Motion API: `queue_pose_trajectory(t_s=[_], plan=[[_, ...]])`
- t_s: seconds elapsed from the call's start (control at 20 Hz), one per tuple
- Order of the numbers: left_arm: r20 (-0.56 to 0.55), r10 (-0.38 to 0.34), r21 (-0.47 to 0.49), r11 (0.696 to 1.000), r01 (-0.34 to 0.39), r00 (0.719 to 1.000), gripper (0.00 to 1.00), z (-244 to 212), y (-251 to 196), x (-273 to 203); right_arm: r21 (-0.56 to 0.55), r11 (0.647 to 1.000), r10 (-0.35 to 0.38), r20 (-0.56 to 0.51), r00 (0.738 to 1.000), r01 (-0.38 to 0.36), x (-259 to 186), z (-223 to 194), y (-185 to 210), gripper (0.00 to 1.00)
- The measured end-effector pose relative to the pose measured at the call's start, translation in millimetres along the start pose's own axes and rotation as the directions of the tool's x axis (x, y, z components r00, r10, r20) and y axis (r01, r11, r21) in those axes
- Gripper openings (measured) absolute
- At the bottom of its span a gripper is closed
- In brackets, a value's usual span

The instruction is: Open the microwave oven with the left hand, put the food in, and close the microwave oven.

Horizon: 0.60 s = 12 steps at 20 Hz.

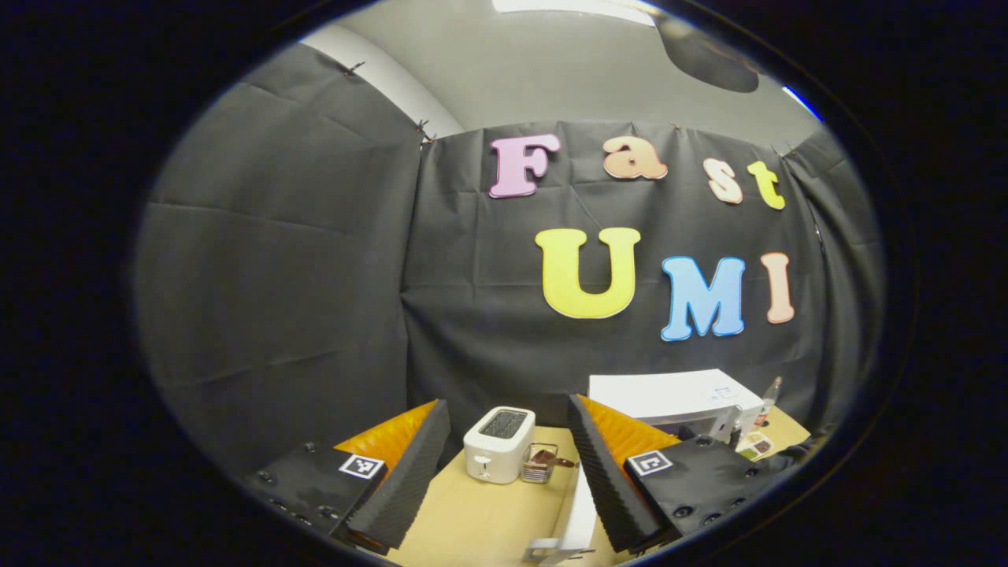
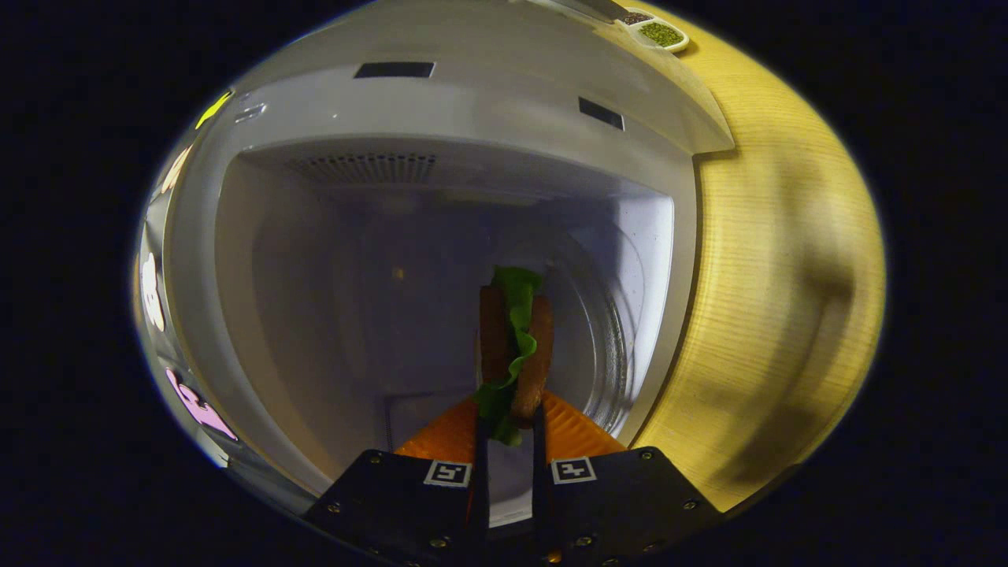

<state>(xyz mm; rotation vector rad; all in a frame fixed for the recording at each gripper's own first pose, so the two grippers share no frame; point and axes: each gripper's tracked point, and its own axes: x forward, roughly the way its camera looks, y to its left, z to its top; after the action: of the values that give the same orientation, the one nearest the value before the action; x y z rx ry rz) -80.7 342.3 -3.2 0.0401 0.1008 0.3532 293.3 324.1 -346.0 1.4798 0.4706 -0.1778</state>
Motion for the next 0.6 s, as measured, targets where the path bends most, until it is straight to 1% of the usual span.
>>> queue_pose_trajectory(t_s=[0.1, 0.15, 0.25, 0.3, 0.35, 0.45, 0.5, 0.55, 0.6], plan=[[0.006, 0.009, -0.002, 1.000, -0.009, 1.000, 0.95, 2, 6, 1, 0.001, 1.000, -0.030, 0.014, 0.999, 0.030, 2, -2, -5, 0.23], [0.009, 0.018, -0.002, 1.000, -0.018, 1.000, 0.96, 3, 11, 2, 0.015, 0.999, -0.035, 0.009, 0.999, 0.035, 1, -5, -8, 0.23], [0.009, 0.032, -0.017, 0.999, -0.032, 0.999, 0.96, 0, 20, 1, 0.031, 0.996, -0.079, 0.011, 0.997, 0.078, -2, -4, -21, 0.28], [0.005, 0.035, -0.026, 0.999, -0.035, 0.999, 0.96, -3, 18, -1, 0.026, 0.995, -0.093, 0.004, 0.996, 0.093, -2, -5, -26, 0.39], [0.005, 0.038, -0.032, 0.999, -0.038, 0.999, 0.96, -2, 17, -1, 0.013, 0.996, -0.090, -0.008, 0.996, 0.090, -6, -7, -25, 0.41], [0.006, 0.036, -0.037, 0.999, -0.036, 0.999, 0.95, -3, 19, -1, -0.052, 0.996, -0.080, -0.044, 0.996, 0.077, -14, -11, -21, 0.51], [0.008, 0.029, -0.036, 0.999, -0.028, 1.000, 0.95, -3, 18, -1, -0.091, 0.993, -0.080, -0.067, 0.994, 0.074, -18, -15, -19, 0.67], [0.011, 0.019, -0.030, 0.999, -0.019, 1.000, 0.96, -4, 18, -1, -0.146, 0.985, -0.103, -0.099, 0.990, 0.088, -23, -19, -20, 0.77], [0.018, 0.013, -0.012, 1.000, -0.013, 1.000, 0.97, -2, 19, -1, -0.226, 0.970, -0.118, -0.133, 0.984, 0.086, -30, -26, -23, 0.84]])
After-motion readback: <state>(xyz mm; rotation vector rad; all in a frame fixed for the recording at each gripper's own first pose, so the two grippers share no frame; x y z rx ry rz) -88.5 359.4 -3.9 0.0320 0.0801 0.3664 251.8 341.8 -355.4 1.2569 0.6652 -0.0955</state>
